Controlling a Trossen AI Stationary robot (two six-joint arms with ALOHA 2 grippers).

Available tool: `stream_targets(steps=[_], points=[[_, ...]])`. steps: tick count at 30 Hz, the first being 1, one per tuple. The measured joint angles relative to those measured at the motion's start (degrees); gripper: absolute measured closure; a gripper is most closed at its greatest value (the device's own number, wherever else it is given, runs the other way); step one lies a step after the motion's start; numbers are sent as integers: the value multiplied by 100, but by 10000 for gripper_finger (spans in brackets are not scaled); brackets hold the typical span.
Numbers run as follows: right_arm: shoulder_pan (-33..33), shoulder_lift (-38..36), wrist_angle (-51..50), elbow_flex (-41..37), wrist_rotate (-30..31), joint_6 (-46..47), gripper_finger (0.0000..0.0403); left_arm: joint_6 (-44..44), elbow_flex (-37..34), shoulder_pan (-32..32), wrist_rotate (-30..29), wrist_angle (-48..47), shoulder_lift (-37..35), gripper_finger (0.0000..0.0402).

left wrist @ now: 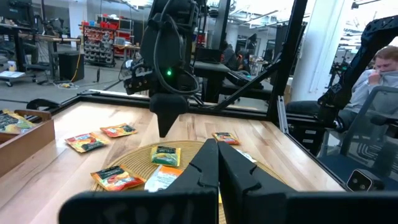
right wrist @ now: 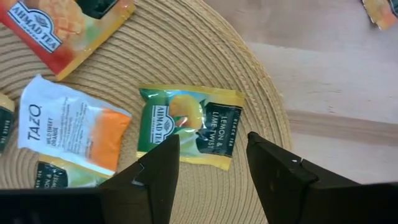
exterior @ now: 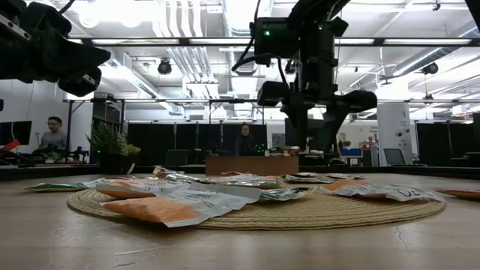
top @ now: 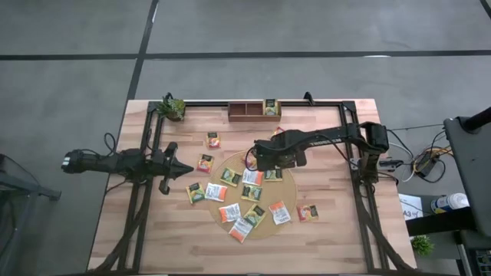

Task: Pick & Place Tea
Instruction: Put the yellow tea bag into the right section of the wooden organizer

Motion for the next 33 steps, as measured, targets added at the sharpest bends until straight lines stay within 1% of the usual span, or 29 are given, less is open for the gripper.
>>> stream_targets(steps=[3, 9, 19, 24, 33], points=[[0, 39, -52, 0, 0, -2, 218, 1, 0, 0, 2, 0, -2, 402], [15, 485, -188, 164, -210, -203, 218, 2, 0, -2, 2, 1, 1, 402], [28, 472, -99, 93, -157, 5, 218, 0, 1, 0, 2, 0, 9, 402], [37, 436, 160, -117, -179, 176, 218, 0, 2, 0, 0, 0, 9, 402], [37, 408, 472, -309, -200, 198, 218, 0, 1, -2, 0, 0, 9, 402]])
